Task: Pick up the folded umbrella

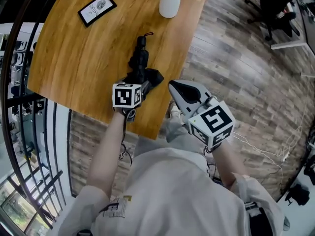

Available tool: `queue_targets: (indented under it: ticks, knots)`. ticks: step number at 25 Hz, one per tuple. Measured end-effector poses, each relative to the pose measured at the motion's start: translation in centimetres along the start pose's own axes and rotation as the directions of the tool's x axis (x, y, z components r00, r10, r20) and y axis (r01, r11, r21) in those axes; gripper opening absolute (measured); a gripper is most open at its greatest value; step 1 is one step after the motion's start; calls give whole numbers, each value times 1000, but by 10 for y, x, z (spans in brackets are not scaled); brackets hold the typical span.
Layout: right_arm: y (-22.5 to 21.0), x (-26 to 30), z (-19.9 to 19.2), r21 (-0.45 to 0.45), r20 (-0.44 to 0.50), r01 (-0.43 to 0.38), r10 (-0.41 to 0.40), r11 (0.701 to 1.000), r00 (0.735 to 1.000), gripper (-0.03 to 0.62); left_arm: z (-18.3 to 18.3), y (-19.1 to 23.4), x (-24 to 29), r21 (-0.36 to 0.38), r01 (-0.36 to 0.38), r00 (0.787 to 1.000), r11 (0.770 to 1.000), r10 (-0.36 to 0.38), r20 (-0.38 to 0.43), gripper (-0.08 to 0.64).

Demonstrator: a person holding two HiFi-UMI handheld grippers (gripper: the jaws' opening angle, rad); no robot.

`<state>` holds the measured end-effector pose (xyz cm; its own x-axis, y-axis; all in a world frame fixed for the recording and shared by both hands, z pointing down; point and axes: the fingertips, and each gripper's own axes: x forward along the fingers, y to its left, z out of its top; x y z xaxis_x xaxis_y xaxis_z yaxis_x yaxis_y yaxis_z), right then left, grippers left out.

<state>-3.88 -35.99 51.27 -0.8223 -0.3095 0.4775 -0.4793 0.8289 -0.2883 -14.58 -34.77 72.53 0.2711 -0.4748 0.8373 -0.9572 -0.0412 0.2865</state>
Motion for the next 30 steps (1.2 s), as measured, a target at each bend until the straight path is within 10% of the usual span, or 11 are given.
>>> queue_targets:
  ticks: [8,16,24,30]
  knots:
    - [0,8,-25,13,-66,-7,8,1000,998,28,-32,13,38,-102,-57,996,993,49,-80,394]
    - [-7,2,-27,4,-73,6,-5,1000,997,28,-29,8,39,-27,-61,994,998,58,-89,304]
    - [13,-19,-13,-46,-51,16,-18,999,999,28,-21,3,5,-137,30,999,990,-33,-20,245]
    - [30,-36,21,-68,17,10,-9,998,1000,28,10,-10,-54,-62,90,986,994,-80,148,243]
